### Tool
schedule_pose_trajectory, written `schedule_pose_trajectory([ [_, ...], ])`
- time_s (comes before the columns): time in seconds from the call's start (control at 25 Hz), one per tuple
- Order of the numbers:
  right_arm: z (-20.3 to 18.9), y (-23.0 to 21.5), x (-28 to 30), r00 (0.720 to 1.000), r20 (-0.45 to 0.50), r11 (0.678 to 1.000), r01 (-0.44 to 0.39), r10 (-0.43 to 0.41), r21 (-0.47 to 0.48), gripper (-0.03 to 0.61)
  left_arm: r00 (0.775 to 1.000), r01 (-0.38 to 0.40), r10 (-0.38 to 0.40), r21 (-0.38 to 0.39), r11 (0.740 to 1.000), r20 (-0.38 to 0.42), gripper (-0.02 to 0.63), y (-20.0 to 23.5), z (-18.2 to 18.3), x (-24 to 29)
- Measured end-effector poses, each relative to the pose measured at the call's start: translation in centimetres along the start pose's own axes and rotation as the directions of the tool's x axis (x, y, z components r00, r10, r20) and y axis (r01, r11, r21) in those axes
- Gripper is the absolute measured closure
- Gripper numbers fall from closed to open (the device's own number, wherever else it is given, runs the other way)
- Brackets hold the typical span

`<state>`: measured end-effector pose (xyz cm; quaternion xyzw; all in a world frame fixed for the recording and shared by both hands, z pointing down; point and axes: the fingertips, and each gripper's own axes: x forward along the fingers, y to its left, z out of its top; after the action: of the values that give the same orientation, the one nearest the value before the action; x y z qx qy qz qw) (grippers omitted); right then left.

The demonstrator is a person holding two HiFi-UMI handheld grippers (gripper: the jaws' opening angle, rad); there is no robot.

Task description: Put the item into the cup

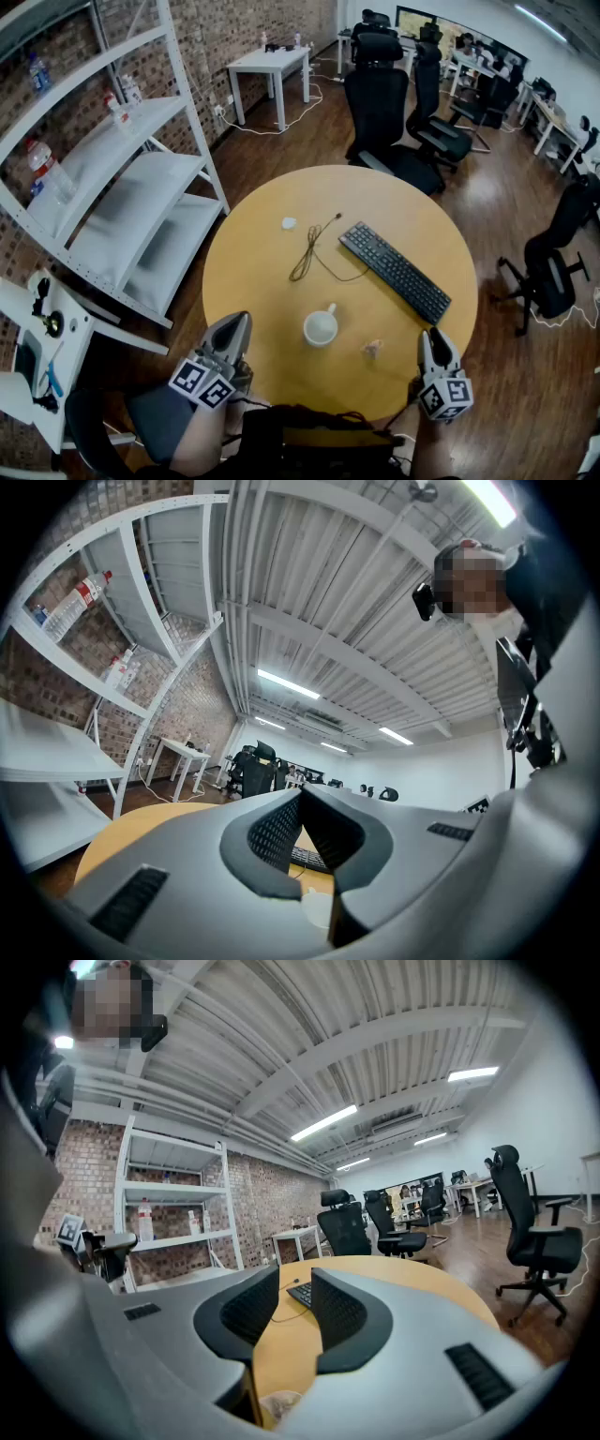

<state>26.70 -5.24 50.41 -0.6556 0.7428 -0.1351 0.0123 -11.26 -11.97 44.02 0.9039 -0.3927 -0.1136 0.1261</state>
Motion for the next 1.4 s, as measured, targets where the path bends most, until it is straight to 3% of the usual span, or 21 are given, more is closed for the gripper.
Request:
schedule_pose_trajectory([
  [0.28, -5.6, 1.4, 3.7, 0.974, -0.219, 0.995, -0.075, 0.059, -0.068, 0.469, 1.0, 0.001, -0.001, -0.019, 1.0, -0.015, 0.62, 0.2, -0.8, 0.6],
  [0.48, -11.1, 2.5, 4.4, 0.917, -0.383, 0.979, -0.165, 0.109, -0.118, 0.469, 0.999, -0.006, 0.006, -0.012, 1.0, -0.042, 0.62, 0.2, -1.0, 0.7],
  [0.76, -16.2, 3.6, 4.8, 0.845, -0.517, 0.965, -0.234, 0.14, -0.121, 0.469, 0.997, -0.017, 0.017, -0.007, 1.0, -0.079, 0.62, -0.1, -1.4, 0.2],
  [1.2, -19.7, 3.2, 6.2, 0.793, -0.602, 0.952, -0.247, 0.09, -0.182, 0.469, 0.991, -0.103, 0.105, 0.025, 0.994, -0.081, 0.62, 1.2, -0.4, -2.8],
  [1.24, -19.7, 3.3, 6.4, 0.794, -0.603, 0.951, -0.242, 0.08, -0.192, 0.478, 0.991, -0.11, 0.112, 0.022, 0.994, -0.08, 0.62, 1.6, -0.4, -3.0],
  [1.32, -19.5, 3.2, 6.7, 0.803, -0.592, 0.944, -0.241, 0.063, -0.226, 0.569, 0.99, -0.12, 0.12, 0.015, 0.993, -0.075, 0.62, 1.9, -0.5, -3.3],
  [1.4, -19.4, 3.1, 6.7, 0.806, -0.588, 0.938, -0.25, 0.064, -0.24, 0.569, 0.99, -0.123, 0.123, 0.009, 0.992, -0.072, 0.62, 1.8, -0.8, -3.4],
])
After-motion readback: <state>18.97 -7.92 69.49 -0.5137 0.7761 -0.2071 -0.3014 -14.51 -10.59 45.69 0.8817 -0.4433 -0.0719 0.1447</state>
